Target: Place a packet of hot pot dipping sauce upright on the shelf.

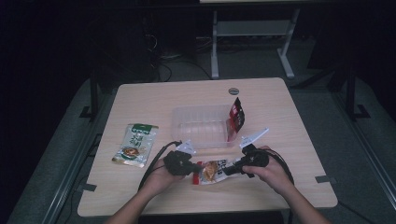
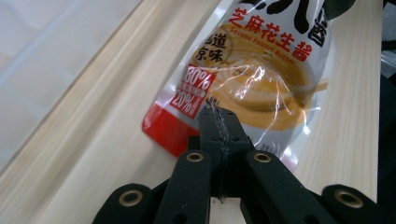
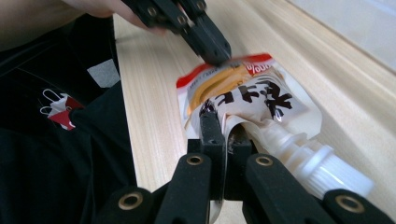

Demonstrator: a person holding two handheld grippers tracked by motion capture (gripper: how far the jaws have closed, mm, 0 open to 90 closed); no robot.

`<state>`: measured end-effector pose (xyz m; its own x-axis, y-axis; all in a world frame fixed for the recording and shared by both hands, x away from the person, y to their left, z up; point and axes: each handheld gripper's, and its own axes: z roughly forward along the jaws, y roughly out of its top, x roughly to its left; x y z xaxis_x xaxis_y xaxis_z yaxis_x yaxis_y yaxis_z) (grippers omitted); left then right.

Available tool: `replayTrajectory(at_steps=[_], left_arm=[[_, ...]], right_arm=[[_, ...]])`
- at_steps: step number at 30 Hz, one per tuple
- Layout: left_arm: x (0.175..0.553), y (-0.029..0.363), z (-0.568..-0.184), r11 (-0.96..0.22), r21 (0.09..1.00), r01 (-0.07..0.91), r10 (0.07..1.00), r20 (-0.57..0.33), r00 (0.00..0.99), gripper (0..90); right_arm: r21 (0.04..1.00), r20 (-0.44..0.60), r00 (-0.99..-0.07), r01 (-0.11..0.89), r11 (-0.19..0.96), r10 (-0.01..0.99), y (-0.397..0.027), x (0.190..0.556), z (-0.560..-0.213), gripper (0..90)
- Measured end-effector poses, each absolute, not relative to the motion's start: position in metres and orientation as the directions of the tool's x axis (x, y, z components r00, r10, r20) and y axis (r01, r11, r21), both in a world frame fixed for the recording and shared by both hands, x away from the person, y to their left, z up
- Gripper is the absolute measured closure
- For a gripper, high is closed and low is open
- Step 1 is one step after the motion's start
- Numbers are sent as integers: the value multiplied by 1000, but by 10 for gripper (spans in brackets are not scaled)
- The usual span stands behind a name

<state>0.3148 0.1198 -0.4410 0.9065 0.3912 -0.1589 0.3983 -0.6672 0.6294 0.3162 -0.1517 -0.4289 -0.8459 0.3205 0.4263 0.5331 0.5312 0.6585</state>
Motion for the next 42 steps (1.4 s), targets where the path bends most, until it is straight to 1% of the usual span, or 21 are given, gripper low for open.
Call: replayTrajectory(at_steps=[1,6,12,19,22,28,30,32,35,39,41,42], left_arm=[[313,116,-442,-652,637,411,399,-172,901,898],[312,108,-444,-654,649,389,358,-186,915,899],[307,97,-442,-622,685,380,334,-207,920,898],[303,88,-442,-621,704,345,305,-189,933,899],[305,90,-442,-623,701,347,304,-192,933,898],[309,100,-439,-603,707,368,316,-212,925,896],[309,105,-437,-593,712,375,322,-217,922,853],[309,111,-433,-588,715,378,328,-216,920,832],[309,121,-428,-585,714,385,339,-216,916,779],[309,136,-425,-593,698,400,347,-227,910,668],[306,144,-424,-591,690,419,351,-248,903,606],[304,147,-425,-589,687,425,353,-254,900,588]], right_arm=[[667,420,-850,527,527,318,-152,316,-428,895],[716,403,-864,504,484,302,-153,313,-415,894],[761,389,-881,471,446,268,-151,311,-403,894],[772,368,-896,443,456,248,-139,317,-397,894],[777,355,-903,429,462,242,-136,316,-396,894],[785,359,-903,429,447,235,-142,316,-396,894],[785,363,-902,432,444,236,-144,316,-396,894],[789,361,-903,429,441,232,-145,316,-394,894],[790,364,-903,430,438,230,-147,314,-391,894],[801,356,-909,416,431,216,-147,314,-387,894],[802,357,-911,413,431,208,-146,315,-385,894],[802,357,-911,413,432,208,-146,314,-383,894]])
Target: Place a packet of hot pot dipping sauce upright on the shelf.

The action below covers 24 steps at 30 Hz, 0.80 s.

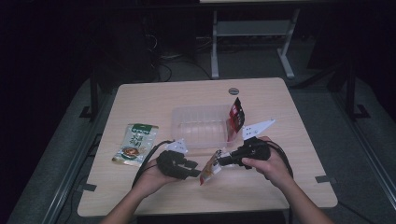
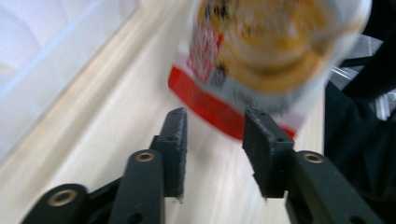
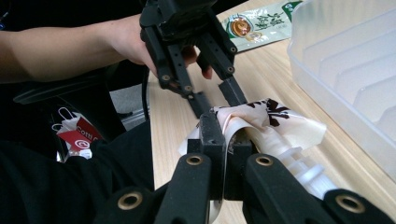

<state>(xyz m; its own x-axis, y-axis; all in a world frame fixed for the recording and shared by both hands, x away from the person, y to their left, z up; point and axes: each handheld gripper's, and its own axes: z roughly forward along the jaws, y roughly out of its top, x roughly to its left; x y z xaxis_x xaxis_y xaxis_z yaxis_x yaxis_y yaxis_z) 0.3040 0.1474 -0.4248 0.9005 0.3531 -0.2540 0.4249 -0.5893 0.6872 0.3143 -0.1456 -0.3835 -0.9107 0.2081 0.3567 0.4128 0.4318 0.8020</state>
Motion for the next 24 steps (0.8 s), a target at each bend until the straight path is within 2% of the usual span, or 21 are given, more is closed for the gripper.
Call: replayTrajectory(at_steps=[7,13,18,24], left_arm=[[291,167,-425,-596,683,422,386,-217,897,398],[284,188,-427,-574,690,441,430,-204,880,298],[281,203,-429,-562,688,459,471,-191,861,249],[276,213,-435,-529,689,496,516,-202,832,241]], right_arm=[[818,326,-925,381,432,198,-142,318,-370,894],[840,291,-939,343,419,186,-133,325,-353,894],[850,270,-944,327,414,192,-127,337,-341,894],[867,250,-948,310,391,197,-120,359,-329,894]])
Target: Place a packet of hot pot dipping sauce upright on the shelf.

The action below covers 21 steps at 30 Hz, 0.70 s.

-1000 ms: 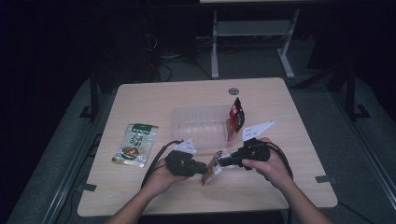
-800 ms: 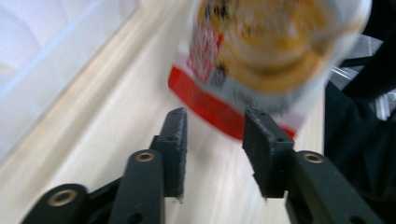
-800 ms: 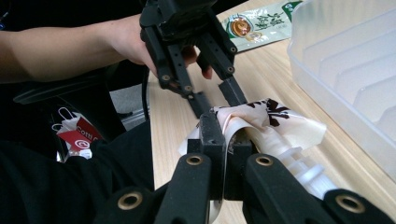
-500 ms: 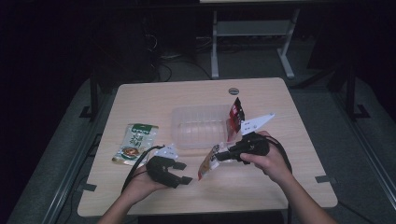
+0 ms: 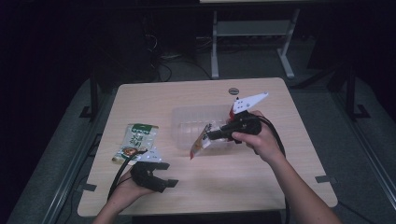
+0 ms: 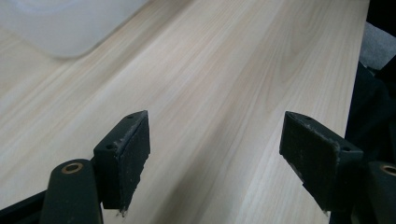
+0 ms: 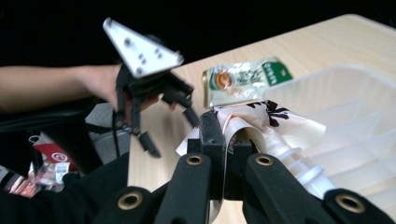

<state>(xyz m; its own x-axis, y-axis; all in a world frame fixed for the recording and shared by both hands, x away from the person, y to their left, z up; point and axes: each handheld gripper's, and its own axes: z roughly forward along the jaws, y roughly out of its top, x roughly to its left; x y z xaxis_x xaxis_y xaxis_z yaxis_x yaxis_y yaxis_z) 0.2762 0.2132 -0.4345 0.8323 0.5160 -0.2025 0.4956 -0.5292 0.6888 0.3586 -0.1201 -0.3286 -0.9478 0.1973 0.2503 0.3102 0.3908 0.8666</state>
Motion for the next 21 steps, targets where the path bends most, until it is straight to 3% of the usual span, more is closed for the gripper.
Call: replayTrajectory(at_steps=[10,21], left_arm=[[270,219,-438,-534,679,504,524,-202,828,242],[266,225,-438,-517,682,517,541,-207,815,242]], right_arm=[[863,249,-946,315,396,208,-101,400,-322,894],[834,282,-926,365,414,249,-81,438,-339,894]])
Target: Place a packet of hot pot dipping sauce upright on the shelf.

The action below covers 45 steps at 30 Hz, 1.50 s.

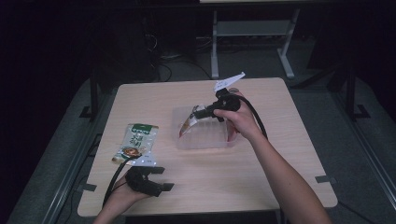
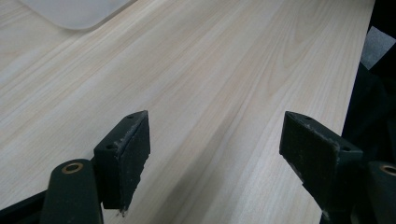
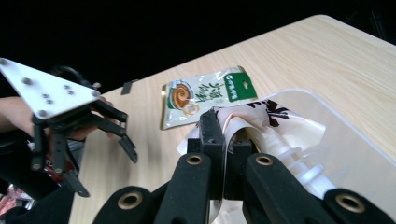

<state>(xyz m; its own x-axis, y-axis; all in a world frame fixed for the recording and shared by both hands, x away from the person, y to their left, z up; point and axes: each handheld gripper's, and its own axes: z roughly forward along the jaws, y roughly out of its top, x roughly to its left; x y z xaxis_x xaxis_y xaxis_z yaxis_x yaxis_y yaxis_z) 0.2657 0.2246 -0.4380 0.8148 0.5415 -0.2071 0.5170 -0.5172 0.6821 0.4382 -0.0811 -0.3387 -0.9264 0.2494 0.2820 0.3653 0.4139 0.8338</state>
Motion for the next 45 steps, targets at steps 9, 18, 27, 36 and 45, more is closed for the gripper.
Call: replayTrajectory(at_steps=[9,18,27,36,45], left_arm=[[266,225,-437,-517,683,515,542,-204,815,242],[267,224,-437,-524,680,512,537,-202,819,242],[268,223,-437,-527,679,510,536,-200,820,242],[268,221,-437,-527,679,511,533,-203,821,243],[267,221,-437,-526,680,510,530,-207,822,243]], right_arm=[[813,286,-914,391,432,289,-90,445,-349,894],[796,285,-909,402,452,305,-91,448,-354,893],[785,264,-905,403,471,334,-95,451,-355,893],[787,252,-908,394,476,335,-81,455,-348,893],[794,261,-907,396,461,330,-65,460,-347,893]])
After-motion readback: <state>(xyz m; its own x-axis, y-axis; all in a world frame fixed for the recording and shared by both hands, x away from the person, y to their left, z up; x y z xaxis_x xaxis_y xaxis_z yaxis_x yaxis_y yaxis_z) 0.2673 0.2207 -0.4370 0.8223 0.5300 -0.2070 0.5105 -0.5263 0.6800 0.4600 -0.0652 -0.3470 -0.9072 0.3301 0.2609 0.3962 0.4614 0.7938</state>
